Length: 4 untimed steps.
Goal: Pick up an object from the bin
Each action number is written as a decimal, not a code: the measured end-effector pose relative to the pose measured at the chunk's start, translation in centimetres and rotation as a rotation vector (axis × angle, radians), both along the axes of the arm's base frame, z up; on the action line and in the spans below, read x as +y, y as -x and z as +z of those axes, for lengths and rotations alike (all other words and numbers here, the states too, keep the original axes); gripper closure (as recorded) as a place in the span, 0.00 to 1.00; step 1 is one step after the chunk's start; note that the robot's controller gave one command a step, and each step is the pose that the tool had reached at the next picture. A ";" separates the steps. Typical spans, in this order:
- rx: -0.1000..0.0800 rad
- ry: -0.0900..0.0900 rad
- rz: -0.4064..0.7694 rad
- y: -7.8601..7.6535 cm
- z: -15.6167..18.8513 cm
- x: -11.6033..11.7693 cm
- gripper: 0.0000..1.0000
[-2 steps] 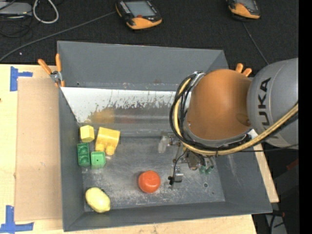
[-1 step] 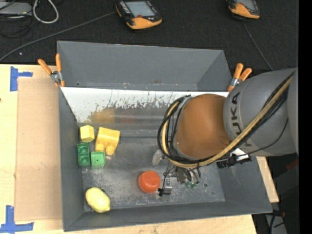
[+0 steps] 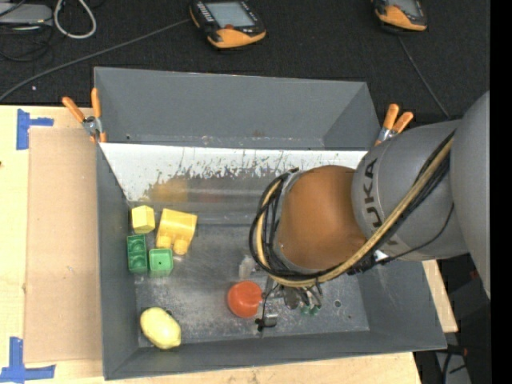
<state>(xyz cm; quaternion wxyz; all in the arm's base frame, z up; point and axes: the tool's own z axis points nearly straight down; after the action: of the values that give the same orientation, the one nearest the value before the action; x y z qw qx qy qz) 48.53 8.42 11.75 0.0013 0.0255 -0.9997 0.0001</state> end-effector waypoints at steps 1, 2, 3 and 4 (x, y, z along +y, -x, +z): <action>0.001 0.000 -0.213 -0.1 0.9 0.0 0.00; 0.003 0.001 -0.146 0.1 -1.8 -0.1 0.00; 0.004 0.002 -0.507 0.7 -4.9 -0.8 1.00; 0.004 0.002 -0.506 0.7 -4.9 -0.8 1.00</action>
Offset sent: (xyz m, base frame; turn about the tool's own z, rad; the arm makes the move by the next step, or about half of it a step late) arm -0.0013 -0.0048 -0.0475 -0.2066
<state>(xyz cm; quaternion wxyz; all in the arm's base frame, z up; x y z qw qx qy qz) 47.81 7.60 6.86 0.0033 -0.2256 -0.9742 0.0005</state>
